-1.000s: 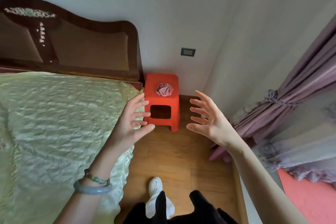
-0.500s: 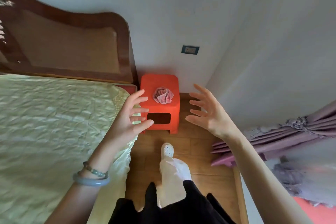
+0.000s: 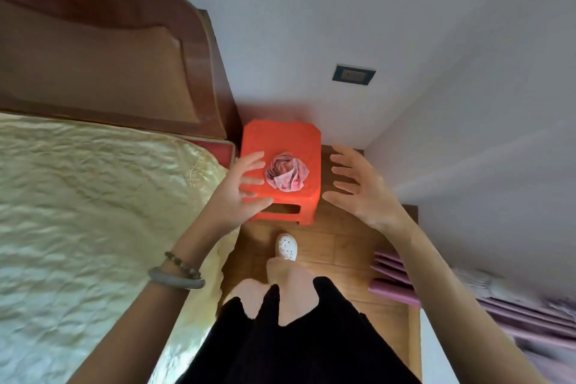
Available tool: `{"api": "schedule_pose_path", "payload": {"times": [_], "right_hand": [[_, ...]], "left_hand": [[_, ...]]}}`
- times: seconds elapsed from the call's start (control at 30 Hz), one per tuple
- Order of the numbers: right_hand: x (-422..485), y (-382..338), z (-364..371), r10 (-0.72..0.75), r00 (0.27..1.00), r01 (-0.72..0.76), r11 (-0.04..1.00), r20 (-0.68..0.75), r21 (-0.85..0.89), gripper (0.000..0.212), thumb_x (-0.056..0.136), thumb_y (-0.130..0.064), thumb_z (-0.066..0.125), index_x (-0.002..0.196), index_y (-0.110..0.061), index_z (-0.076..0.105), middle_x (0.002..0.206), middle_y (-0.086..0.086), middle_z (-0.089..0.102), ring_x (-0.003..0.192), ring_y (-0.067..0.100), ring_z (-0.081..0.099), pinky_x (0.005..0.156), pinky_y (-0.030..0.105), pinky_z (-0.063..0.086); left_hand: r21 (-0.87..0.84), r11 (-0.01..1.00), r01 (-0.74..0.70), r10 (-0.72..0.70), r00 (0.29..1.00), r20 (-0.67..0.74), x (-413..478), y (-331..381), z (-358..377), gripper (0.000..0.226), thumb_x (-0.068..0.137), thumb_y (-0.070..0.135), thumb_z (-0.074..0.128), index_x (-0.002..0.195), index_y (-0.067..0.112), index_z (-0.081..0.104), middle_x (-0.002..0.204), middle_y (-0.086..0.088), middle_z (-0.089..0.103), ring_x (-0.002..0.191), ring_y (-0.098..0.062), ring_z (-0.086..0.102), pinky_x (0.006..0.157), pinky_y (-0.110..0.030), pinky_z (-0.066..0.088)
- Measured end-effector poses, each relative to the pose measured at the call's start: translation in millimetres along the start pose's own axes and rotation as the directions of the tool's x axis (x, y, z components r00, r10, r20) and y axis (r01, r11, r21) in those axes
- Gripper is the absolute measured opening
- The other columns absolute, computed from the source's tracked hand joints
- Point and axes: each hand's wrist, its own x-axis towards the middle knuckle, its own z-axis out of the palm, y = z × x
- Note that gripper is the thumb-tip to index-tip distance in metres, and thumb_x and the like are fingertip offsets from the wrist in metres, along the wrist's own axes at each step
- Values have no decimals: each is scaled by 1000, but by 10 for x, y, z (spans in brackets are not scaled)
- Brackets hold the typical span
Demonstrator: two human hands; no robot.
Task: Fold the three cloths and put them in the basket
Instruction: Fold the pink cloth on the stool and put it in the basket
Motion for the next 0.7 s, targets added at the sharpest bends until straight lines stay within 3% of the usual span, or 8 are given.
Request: {"api": "schedule_pose_path", "payload": {"times": [0.17,0.27,0.37,0.5,0.57,0.7], "right_hand": [[530,352,23,92,995,-92,996,42,-19,73,78,-11,75,128,-45,35,124,-21,47,112,-4,49,83,7,46],[807,641,70,151,988,-150,988,31,-20,71,77,-12,76,128,-44,39,116,-32,46,107,-16,48,79,1,43],[1072,1019,143,205,978,-205,979,22,-3,68,77,-9,75,133,-33,45,120,-21,53,110,-9,51,83,7,46],[1362,1572,342,289,957,-288,957,34,-29,67,75,-10,75,134,-26,47,121,-4,60,110,11,58,91,24,52],[1486,1819,465,332,943,-331,943,22,-37,66,75,-9,75,133,-22,48,120,0,60,108,14,59,86,20,52],[1742,2221,737,376,927,-373,919,-6,-130,59,76,-12,74,130,-19,50,118,-3,57,102,12,57,77,14,45]], "left_hand": [[16,994,109,-109,992,57,496,-257,-14,76,65,24,73,131,38,38,122,20,50,101,2,56,79,-19,49],[43,989,141,-144,987,77,761,-510,-29,74,64,25,70,131,35,39,123,14,50,100,1,55,77,-17,47],[84,983,162,-169,982,89,1049,-804,19,73,66,20,71,132,30,41,124,9,50,101,-3,55,76,-14,47],[188,968,164,-192,971,144,1409,-1339,130,65,77,7,72,133,26,43,127,6,48,109,-13,53,82,-18,44],[252,959,130,-179,967,181,1544,-1607,199,63,81,10,70,136,20,42,132,3,46,111,-14,51,83,-18,42],[374,924,80,-164,966,199,1768,-2116,363,58,83,15,68,135,15,44,130,-2,47,111,-14,50,93,-30,44]]}}
